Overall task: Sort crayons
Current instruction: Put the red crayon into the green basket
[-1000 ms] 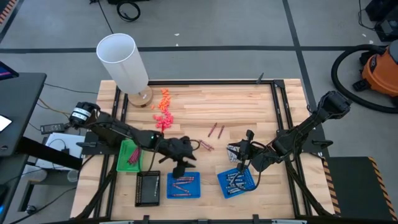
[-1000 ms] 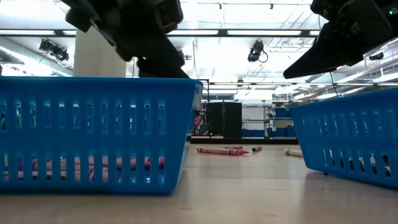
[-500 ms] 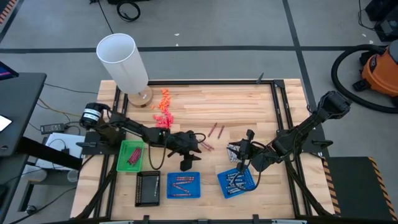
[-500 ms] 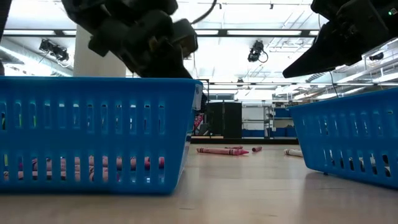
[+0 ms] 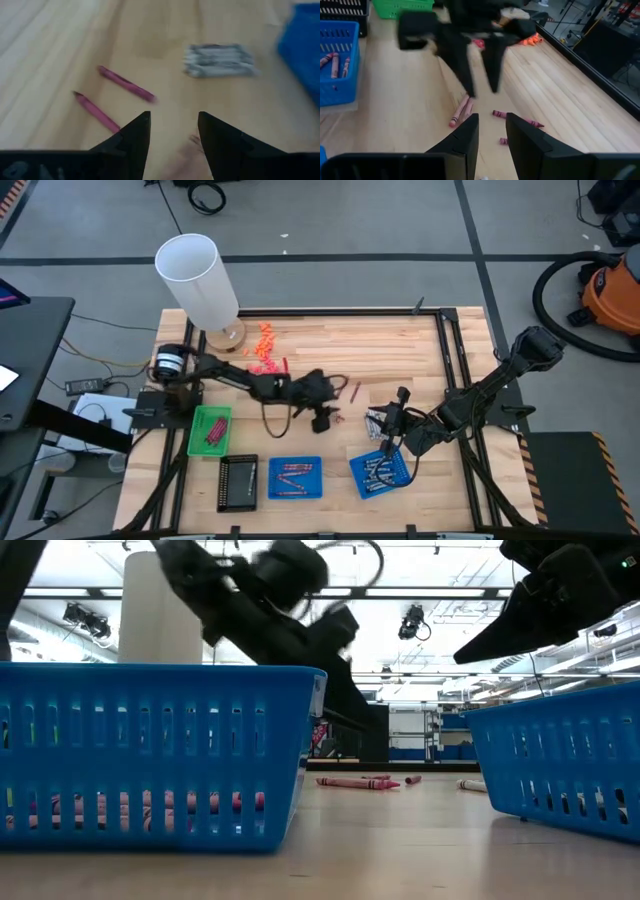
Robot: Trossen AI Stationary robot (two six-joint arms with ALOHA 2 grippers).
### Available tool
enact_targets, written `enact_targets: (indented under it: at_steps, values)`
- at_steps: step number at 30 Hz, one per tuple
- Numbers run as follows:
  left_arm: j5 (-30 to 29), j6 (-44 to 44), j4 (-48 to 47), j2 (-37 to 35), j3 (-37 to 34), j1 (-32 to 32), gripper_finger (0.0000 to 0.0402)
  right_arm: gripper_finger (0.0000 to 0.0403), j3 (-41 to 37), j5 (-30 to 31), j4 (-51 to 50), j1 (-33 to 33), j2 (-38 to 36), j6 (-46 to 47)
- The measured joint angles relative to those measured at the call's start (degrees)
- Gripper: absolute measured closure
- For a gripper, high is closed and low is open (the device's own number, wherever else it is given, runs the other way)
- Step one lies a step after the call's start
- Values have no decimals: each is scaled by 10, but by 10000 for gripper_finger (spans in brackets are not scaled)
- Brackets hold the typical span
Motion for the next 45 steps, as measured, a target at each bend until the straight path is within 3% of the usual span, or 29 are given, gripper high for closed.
enact_targets:
  at_steps: [5, 9, 14, 20, 32, 45]
  values:
    - [-2, 2, -3, 63, 67, 32, 225, 295, 0, 1, 3, 0, 0, -8]
    - [-50, -13, -51, 99, 117, 46, 225, 295, 0, 0, 2, 1, 0, -5]
    - [-64, -35, -64, 123, 125, 59, 226, 295, 0, -4, 0, 13, 0, 11]
    - [-78, -41, -87, 123, 112, 59, 256, 295, 0, -3, 2, 25, 0, 15]
    - [-81, -23, -176, 118, 116, 59, 387, 295, 0, -4, 14, 29, 0, 15]
    - [-79, -4, -298, 29, 109, 35, 377, 295, 0, -3, 17, 35, 0, 17]
